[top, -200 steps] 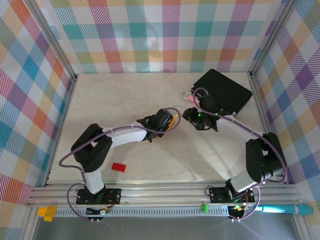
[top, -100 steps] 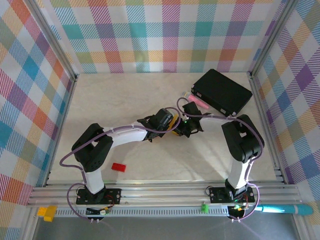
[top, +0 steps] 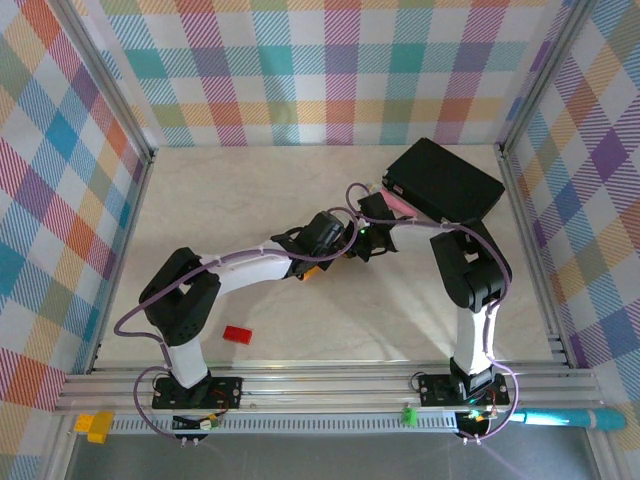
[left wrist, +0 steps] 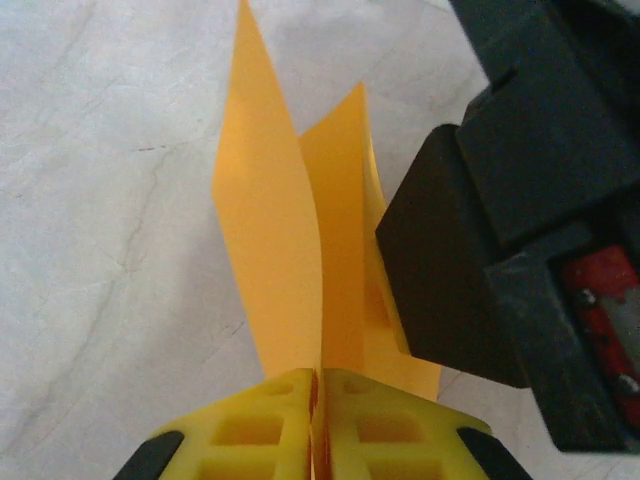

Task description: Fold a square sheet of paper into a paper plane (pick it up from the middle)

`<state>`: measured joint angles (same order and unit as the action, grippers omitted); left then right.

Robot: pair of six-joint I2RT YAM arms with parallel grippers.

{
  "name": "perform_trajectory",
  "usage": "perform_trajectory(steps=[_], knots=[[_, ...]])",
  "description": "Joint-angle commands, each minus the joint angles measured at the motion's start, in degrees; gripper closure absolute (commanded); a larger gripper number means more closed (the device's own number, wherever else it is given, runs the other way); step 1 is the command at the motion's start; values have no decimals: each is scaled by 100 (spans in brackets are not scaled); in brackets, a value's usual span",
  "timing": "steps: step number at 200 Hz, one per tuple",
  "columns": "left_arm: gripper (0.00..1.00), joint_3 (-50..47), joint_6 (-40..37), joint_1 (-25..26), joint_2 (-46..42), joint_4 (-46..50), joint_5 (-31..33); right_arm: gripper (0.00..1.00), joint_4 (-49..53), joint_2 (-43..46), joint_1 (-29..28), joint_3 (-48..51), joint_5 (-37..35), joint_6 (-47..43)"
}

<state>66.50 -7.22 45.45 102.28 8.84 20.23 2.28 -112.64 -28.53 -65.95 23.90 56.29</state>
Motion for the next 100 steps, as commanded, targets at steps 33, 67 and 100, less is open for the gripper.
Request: perform_trajectory(steps=[33,67,100], knots=[[77,93,426,-234,-173,103,-546,93,88,-68,11,-161,-100,-190],[49,-142,971,-635,-454,114,-1596,89,295,258,33,-36,-352,-398],[36,-416,1540,-1035,-914,-62,-2484,83,650,601,44,53,-702,-604]])
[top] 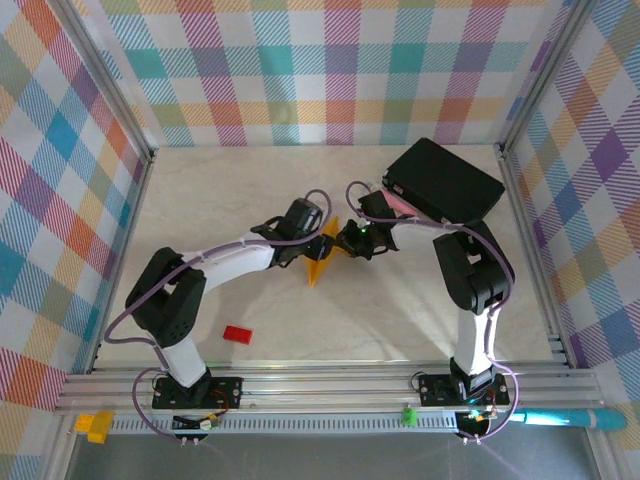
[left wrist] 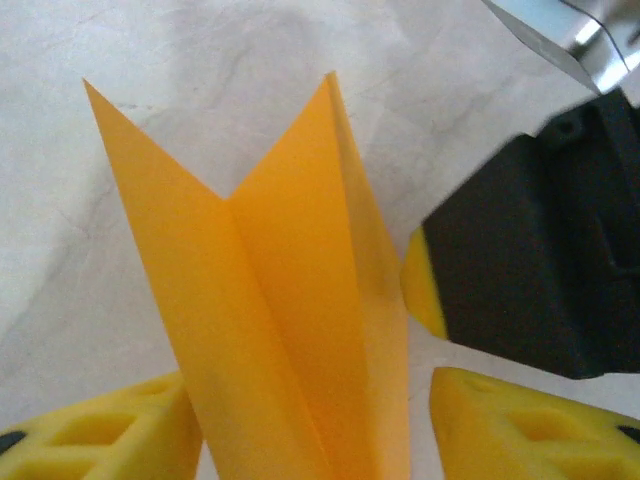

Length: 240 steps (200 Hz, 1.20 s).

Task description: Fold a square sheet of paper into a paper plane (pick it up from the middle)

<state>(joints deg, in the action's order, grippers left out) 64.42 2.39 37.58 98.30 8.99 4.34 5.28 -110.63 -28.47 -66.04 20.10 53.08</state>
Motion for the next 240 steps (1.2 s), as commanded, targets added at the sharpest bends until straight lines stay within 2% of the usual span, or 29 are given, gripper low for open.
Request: perform_trajectory(steps=[1,39,64,96,127,187,240], knots=[[36,-214,596,-254,-533,-88,-919,82,364,410,36,63,-335,-282],[27,-894,1545,-915,-1160,-756,-1673,63,925,527,-107,-215,-640,-390],[23,-1391,2206,-1436,-1475,-1260,-1989,55,1555,318,-366,-685,-1092,-412],[20,-1725,2558,-1757,-1537,-1299,-1761,49,2320,-171,-644,-1410,-1517,-367],[18,-1890,2794,-1912,-1414,-1380,-1692,49,2981,-681,-812,-2121,-1777,-242],[8,-1999,2972,-2013,-1218,-1332,-1429,50,3658,-1374,-959,-3075,-2000,-83],[7,-2004,3110,-2148,-1067,-1267,-1571,65,3618,-1322,-968,-3113,-2030,-94]])
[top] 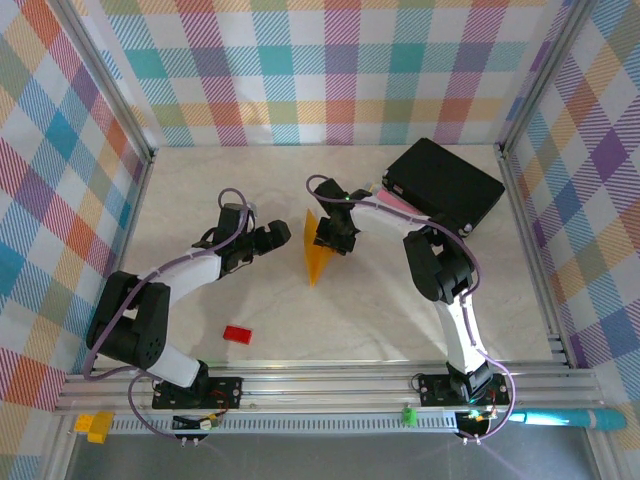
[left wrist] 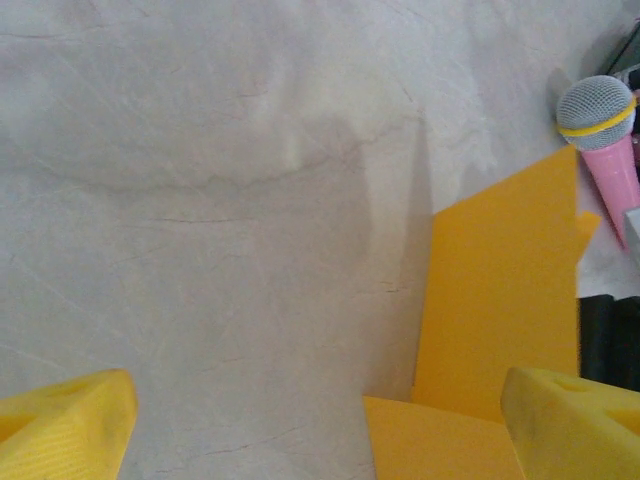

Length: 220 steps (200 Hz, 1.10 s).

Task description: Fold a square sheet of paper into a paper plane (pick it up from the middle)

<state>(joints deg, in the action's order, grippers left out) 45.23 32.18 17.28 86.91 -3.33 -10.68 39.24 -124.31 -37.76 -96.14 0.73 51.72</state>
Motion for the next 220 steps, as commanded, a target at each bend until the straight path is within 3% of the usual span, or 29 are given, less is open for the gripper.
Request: perform_trajectory(steps=[1,26,74,129,194,220], knots=[[7,-85,131,-118,72,-35,-77,66,218,55,-39,-100,-92,45],[6,-89,201,-168,121,-113,-221,74,191,159,-30,-57,-100,26],[6,-110,344,-238,186,-250,-473,81,-84,509,18,189,25,4],[6,-147,623,-273,345,-715,-980,91,-1157,890,258,817,970,-114],[8,-463,757,-277,202,-1142,-950,91,-2934,860,562,1930,2179,-311],[17,-602,754,-256,213,-1450,-1174,89,-3402,882,669,2282,2399,-443]])
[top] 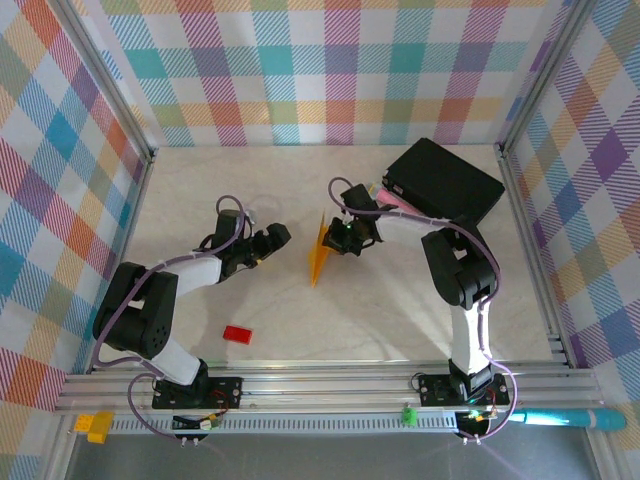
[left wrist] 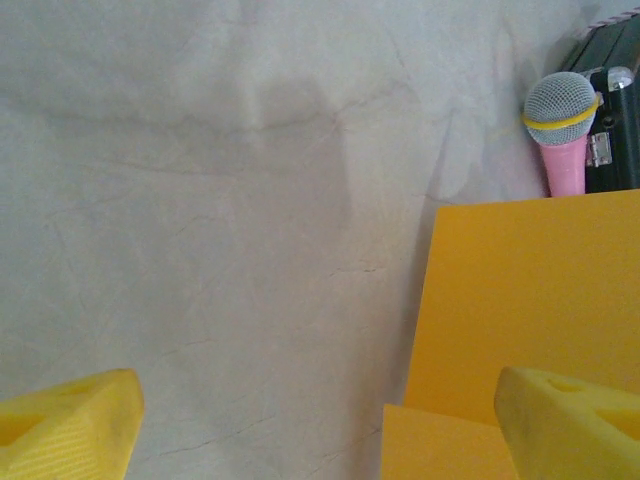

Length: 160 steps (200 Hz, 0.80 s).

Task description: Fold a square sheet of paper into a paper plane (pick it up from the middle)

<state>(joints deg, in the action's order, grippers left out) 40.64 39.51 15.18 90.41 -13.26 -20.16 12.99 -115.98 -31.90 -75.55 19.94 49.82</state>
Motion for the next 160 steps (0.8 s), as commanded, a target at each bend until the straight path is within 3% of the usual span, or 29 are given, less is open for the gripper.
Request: perform_trajectory(steps=[1,33,74,125,160], knots=[[17,-148,26,-44,-128,-476,-251,89,-787,54,90,237,485,-258],[37,-223,209,169,229,-1095,-929,87,-1144,89,205,567,607,-360],[60,-105,373,648,543,-1465,-1202,85,-1343,50,307,819,643,-363],[82,215,523,1177,1060,-1575,-1281,85,-1412,-16,350,897,664,-325],[89,423,623,1215,1465,-1591,-1310,84,-1423,6,369,941,677,-314]])
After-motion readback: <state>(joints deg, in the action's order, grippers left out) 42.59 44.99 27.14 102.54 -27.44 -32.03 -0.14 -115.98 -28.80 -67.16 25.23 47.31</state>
